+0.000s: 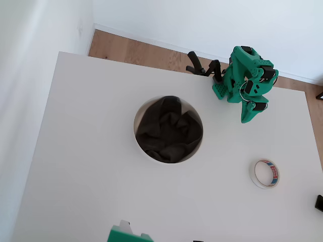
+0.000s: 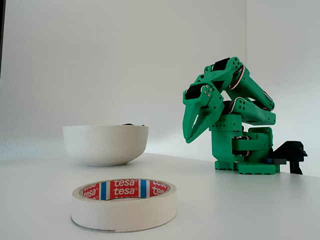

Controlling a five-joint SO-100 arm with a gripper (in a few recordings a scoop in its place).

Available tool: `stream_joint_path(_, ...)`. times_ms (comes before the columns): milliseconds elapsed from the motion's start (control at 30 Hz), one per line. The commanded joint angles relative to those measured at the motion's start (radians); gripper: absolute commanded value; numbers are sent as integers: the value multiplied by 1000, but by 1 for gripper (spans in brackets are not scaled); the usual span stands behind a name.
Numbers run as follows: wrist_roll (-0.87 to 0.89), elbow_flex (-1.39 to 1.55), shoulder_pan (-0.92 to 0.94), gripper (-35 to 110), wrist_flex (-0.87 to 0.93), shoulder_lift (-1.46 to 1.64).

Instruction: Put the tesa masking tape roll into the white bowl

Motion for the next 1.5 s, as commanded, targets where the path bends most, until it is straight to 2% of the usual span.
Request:
stream_joint_path(0, 8, 0, -14, -8, 15, 8)
stream_joint_path(400, -2, -2, -15, -8, 28, 8)
stream_joint_path(533, 55, -11, 15, -1, 61, 8)
stream_joint_path(600, 63, -18, 21, -7, 54, 8)
stream_joint_path(733, 95, -133, 117, -8, 32, 8)
stream_joint_path(833, 97, -236, 115, -8, 18, -12)
stream_joint_path(1100, 115, -529, 57, -8, -199, -744)
stream_joint_path(1467, 156, -836, -67, -3, -318, -1364)
